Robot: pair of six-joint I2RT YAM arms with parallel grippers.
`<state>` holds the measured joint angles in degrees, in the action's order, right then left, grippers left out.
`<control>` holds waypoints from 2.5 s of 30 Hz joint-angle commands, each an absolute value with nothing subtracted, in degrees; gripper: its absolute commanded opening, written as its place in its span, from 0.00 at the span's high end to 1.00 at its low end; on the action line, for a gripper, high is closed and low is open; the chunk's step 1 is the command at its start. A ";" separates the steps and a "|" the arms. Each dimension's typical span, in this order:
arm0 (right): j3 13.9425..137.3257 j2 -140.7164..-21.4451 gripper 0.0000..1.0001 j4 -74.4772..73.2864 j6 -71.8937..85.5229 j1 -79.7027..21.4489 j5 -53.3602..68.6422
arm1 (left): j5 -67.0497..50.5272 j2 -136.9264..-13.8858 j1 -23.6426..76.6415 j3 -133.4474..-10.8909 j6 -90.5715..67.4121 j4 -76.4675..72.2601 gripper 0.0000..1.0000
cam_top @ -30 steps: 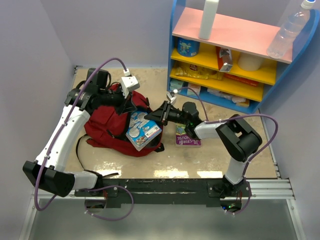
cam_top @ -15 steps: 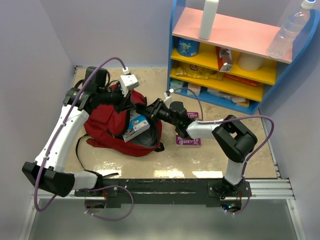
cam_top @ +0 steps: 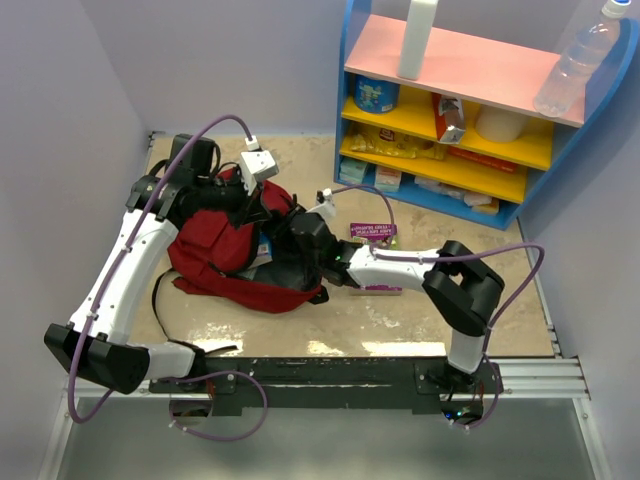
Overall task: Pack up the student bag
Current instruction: Place the book in the student bag.
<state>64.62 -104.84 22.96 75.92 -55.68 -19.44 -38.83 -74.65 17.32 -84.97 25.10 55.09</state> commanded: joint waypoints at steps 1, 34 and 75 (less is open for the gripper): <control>74.51 -104.49 1.00 15.22 73.75 -57.30 -34.97 | -42.45 -72.77 17.58 -86.92 25.66 53.44 1.00; 58.71 -97.56 0.92 18.11 64.08 -58.09 -19.95 | -44.03 -72.16 17.67 -86.48 25.05 52.91 1.00; 35.86 -55.12 0.19 -11.41 53.79 -33.14 -20.82 | -43.77 -72.25 17.58 -86.75 24.70 52.56 0.97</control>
